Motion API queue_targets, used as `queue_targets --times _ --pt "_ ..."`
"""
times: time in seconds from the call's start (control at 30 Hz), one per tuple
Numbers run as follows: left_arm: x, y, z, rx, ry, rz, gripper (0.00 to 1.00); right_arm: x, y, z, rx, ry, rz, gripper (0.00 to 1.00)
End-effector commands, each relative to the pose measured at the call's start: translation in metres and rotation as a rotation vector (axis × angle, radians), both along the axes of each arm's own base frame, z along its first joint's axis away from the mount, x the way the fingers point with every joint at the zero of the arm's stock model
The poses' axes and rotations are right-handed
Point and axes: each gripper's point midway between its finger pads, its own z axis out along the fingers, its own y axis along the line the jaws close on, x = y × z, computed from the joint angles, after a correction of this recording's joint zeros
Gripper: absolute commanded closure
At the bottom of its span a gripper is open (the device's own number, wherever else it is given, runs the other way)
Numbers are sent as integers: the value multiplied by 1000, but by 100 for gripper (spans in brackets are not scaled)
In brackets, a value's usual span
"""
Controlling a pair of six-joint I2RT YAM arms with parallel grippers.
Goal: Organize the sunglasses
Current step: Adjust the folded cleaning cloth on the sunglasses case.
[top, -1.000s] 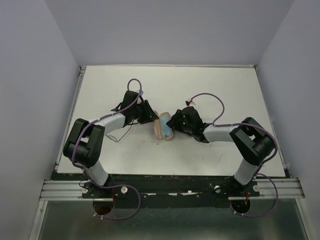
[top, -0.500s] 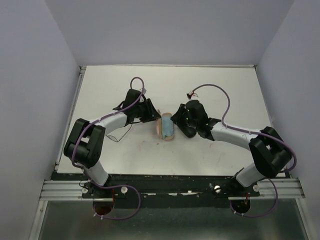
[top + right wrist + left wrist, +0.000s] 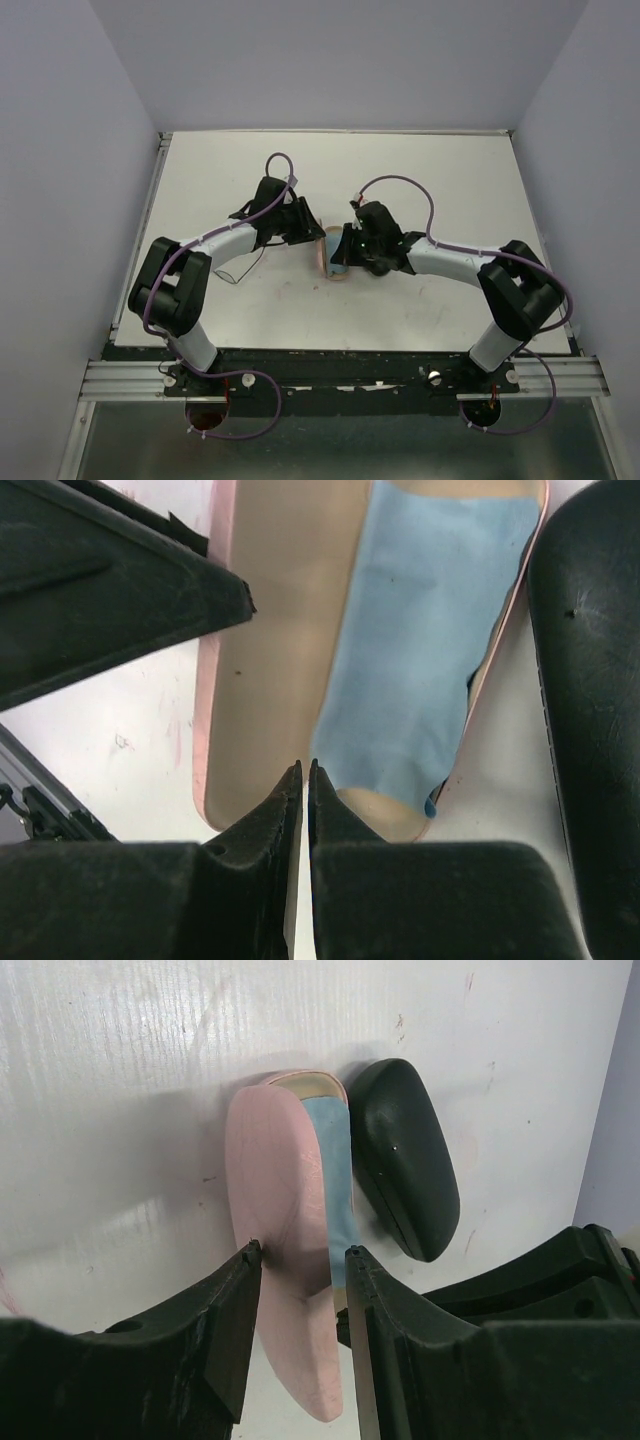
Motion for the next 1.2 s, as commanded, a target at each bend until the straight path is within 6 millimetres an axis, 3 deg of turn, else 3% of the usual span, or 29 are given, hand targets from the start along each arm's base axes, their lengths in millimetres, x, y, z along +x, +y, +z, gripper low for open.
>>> queue_targets --times 0.0,0.37,0.5,0.77,0.97,1.17 --pt "5 -3 2 21 -20 0 52 -18 0 -17 -39 78 62 88" --pt "6 -3 0 26 -12 0 52 -13 4 -34 -51 96 53 92" --pt "5 -3 -1 25 -10 -2 52 -18 6 -44 -54 133 60 92" --pt "4 -4 0 22 -9 -9 52 -10 11 -54 -51 118 30 89" --pt "4 -3 2 26 -18 -7 52 3 4 -32 -53 46 -39 83" --pt "4 -5 1 23 -15 -17 52 15 -27 -17 -149 -11 -185 81"
